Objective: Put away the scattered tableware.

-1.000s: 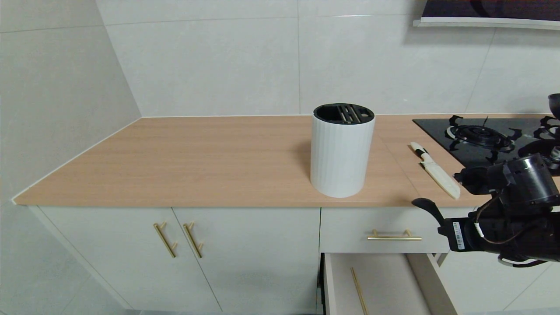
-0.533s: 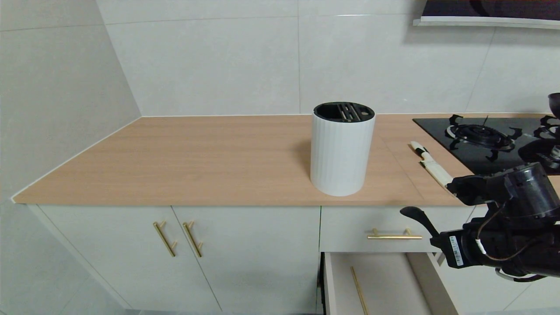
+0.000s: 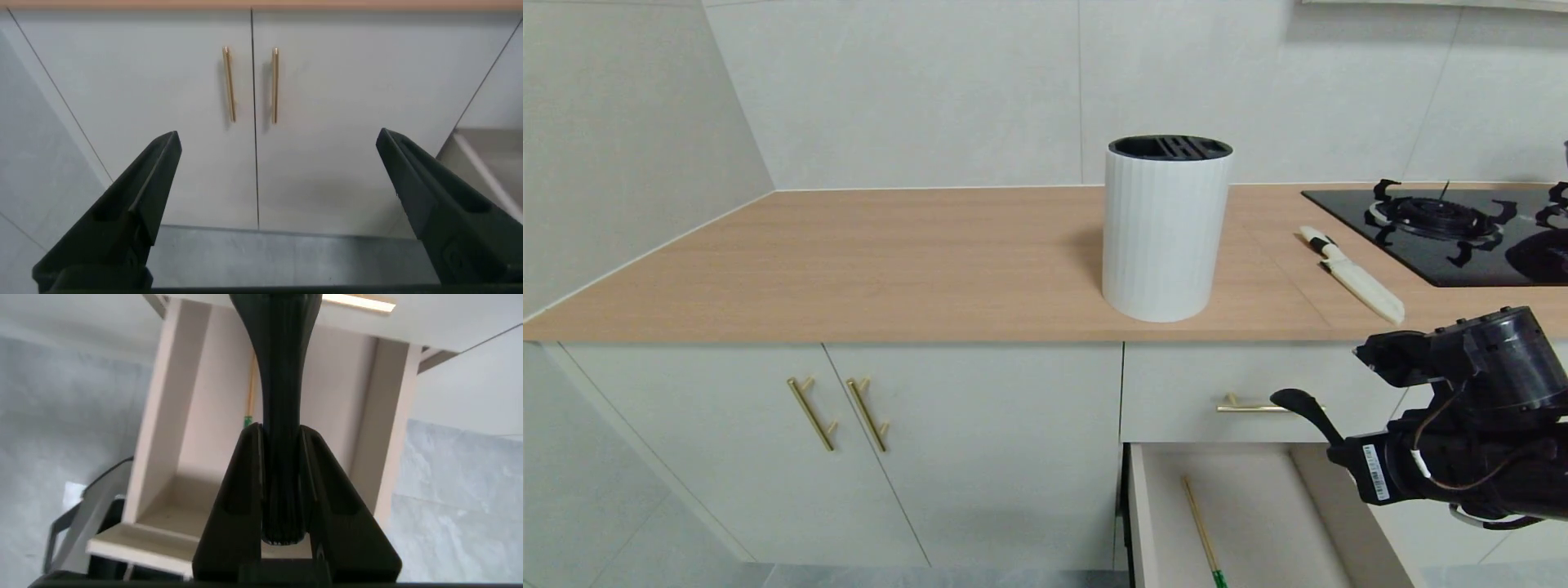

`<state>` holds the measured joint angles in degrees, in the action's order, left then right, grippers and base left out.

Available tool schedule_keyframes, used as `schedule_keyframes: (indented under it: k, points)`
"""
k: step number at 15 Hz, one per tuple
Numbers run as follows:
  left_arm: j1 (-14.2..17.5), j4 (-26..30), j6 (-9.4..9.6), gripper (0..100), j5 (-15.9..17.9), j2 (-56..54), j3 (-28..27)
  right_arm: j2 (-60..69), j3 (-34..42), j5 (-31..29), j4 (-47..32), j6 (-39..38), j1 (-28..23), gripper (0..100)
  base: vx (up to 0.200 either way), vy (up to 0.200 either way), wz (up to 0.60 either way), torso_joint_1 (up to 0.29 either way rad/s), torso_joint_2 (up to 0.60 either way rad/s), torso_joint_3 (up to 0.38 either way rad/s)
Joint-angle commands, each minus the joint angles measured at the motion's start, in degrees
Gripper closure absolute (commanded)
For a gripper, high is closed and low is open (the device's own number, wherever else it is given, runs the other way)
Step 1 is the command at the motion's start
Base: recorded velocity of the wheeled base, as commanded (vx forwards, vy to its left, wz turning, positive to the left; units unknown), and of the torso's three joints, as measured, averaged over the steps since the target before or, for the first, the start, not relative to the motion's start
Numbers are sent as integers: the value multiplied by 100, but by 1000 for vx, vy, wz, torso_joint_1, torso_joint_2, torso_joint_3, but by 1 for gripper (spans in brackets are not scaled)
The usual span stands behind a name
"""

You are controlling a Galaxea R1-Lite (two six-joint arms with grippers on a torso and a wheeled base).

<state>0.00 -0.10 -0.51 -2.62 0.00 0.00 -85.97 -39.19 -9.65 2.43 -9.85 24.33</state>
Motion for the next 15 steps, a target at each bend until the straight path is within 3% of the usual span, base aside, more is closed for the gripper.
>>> schedule_keyframes:
  k: [1, 12, 15]
  points:
    - [0, 1, -2, 0, -2, 0, 0, -25, -1, -1, 4, 1, 1, 100, 0, 0, 0, -183, 486, 300]
    - [0, 1, -2, 0, -2, 0, 0, -280, -1, -19, 12, -8, -51, 100, 0, 0, 0, -143, 463, 318]
    - [0, 1, -2, 0, -10, 0, 0, -298, -1, -19, 12, -8, -51, 100, 0, 0, 0, -35, 163, 121]
